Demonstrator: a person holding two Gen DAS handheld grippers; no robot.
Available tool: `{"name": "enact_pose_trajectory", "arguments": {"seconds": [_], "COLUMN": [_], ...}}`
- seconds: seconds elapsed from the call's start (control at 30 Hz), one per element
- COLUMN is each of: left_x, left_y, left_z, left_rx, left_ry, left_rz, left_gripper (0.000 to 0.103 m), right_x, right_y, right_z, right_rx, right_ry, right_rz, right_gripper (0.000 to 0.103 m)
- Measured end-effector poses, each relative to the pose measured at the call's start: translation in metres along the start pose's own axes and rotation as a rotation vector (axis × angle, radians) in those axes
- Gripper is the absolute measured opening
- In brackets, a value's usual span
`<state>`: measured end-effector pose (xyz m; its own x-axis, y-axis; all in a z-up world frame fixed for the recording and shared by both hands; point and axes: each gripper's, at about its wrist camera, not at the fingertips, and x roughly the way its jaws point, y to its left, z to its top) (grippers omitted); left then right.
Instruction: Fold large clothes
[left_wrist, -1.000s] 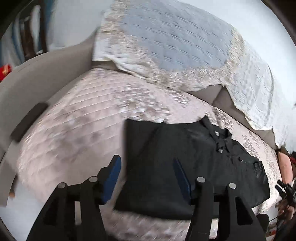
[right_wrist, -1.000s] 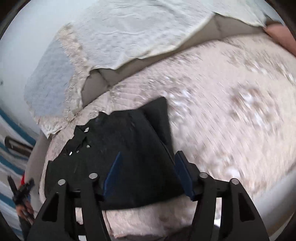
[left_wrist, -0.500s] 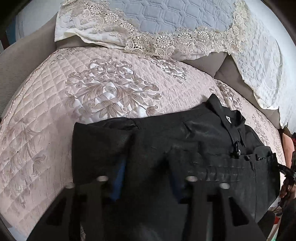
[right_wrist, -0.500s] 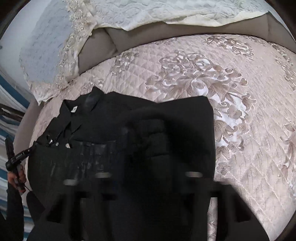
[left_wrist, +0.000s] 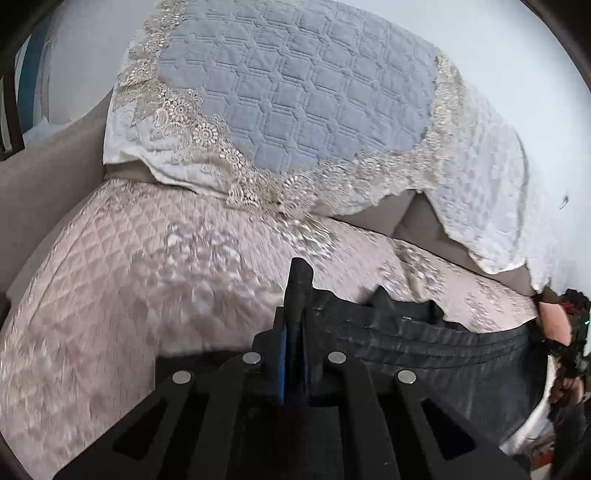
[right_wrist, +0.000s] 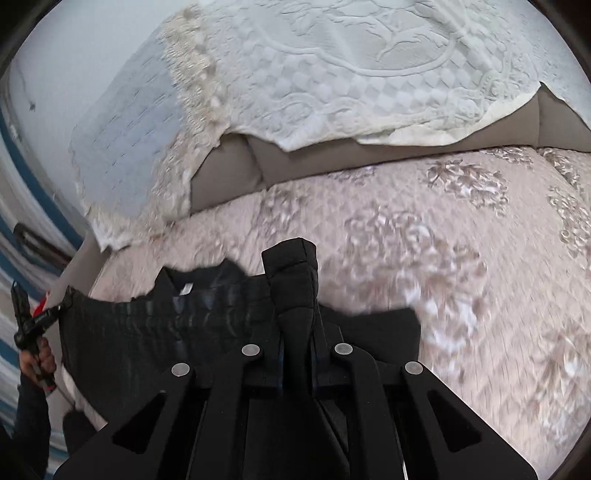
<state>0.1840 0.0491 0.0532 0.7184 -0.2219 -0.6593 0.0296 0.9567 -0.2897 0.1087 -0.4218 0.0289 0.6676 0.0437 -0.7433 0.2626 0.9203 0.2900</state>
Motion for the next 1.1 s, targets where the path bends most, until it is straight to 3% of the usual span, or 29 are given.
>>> {"name": "enact_pose_trajectory", "arguments": {"seconds": [0.27, 0.43, 0.63, 0.77, 0.87, 0.9, 0.97, 1.1], "left_x": [0.102, 0.118, 0.121, 0.085, 0.041, 0.025, -0.003, -0.029], "left_y": [0.026, 0.024, 0.017, 0.012, 0.007, 0.004, -0.004, -0.022], "left_z": [-0.014, -0.027, -0.025, -0.019, -0.025, -0.03, -0.046, -0.089], "left_rx": [-0.012, 0.027, 0.054, 0.04, 0.037, 0.042, 0.053, 0.125], "left_ry": [0.161, 0.166, 0.182, 0.124, 0.06, 0.037, 0.011, 0.014], "left_rz": [0.116, 0.153, 0.204, 0.203, 0.182, 0.181, 0.146, 0.11], "left_gripper": [0.007, 0.009, 0.019, 0.02, 0.02, 0.02, 0.02, 0.02], "right_x": [0.087, 0.114, 0.105, 0.058, 0.012, -0.002, -0.022, -0.018], "right_y": [-0.023, -0.034, -0.035, -0.01, 0.006, 0.01, 0.017, 0.022], "right_z": [0.003, -0.013, -0.01, -0.01, -0.027, -0.037, -0.062, -0.102], "right_rx": [0.029, 0.007, 0.032, -0.028, -0.058, -0.065, -0.064, -0.062], "right_ry": [0.114, 0.164, 0.159, 0.067, 0.006, -0.006, -0.006, 0.037], "right_rz": [-0.094, -0.124, -0.133, -0.148, -0.137, -0.138, -0.148, -0.178], "right_gripper": [0.009, 0.014, 0.022, 0.024, 0.025, 0.03, 0.036, 0.036]}}
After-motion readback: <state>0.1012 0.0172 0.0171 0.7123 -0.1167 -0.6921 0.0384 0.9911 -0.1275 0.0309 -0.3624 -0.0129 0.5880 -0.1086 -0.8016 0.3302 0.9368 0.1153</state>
